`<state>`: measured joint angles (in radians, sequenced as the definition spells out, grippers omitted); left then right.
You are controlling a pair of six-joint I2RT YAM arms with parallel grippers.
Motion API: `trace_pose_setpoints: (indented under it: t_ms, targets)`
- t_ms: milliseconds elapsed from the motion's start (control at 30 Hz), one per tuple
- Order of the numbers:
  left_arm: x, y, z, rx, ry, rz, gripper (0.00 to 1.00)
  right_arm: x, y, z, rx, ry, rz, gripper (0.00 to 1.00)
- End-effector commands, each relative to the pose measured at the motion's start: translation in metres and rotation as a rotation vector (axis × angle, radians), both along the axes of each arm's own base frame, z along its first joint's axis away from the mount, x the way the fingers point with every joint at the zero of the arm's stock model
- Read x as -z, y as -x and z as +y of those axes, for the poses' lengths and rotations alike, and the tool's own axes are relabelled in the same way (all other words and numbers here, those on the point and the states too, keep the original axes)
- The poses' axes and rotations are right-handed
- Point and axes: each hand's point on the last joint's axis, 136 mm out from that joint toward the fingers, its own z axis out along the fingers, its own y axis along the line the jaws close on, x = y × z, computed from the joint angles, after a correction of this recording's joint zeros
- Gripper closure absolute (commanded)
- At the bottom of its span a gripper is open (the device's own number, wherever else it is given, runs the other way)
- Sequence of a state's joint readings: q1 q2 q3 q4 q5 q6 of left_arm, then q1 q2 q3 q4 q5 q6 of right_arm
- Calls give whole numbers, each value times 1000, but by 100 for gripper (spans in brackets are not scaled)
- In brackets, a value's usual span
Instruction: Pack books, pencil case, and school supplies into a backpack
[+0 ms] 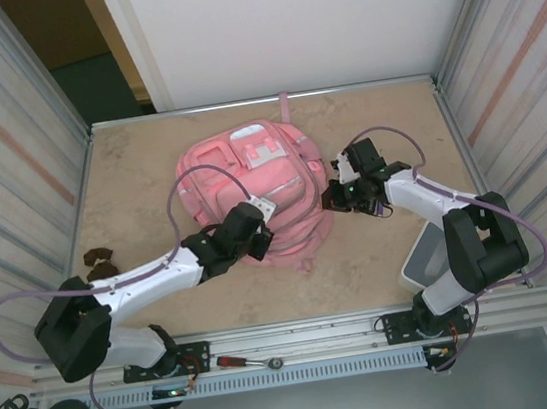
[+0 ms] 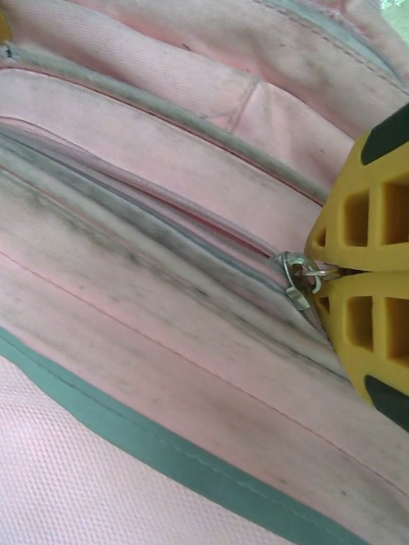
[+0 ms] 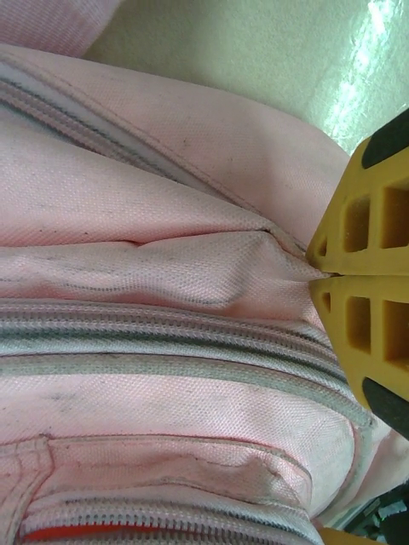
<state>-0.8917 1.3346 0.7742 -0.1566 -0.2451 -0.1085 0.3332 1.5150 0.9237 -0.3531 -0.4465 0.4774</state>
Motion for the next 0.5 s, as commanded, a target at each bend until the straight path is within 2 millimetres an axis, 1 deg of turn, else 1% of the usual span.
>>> trace_pose_setpoints:
  t_ms: [0, 167, 267, 333, 467]
  targets:
    - [19, 8, 44, -77, -112, 58, 100, -12, -26, -27, 56, 83, -86, 100]
    - [24, 8, 62, -120, -124, 75, 100, -22, -34, -30, 58, 74, -100, 100]
    - [25, 8, 66, -134, -101, 86, 100, -26, -40, -28, 54, 57, -104, 100]
    - [24, 10, 62, -116, -80, 92, 100, -27, -44, -25, 44, 47, -100, 100]
    - [17, 14, 44, -58, 12, 113, 100, -28, -52, -15, 28, 9, -94, 100]
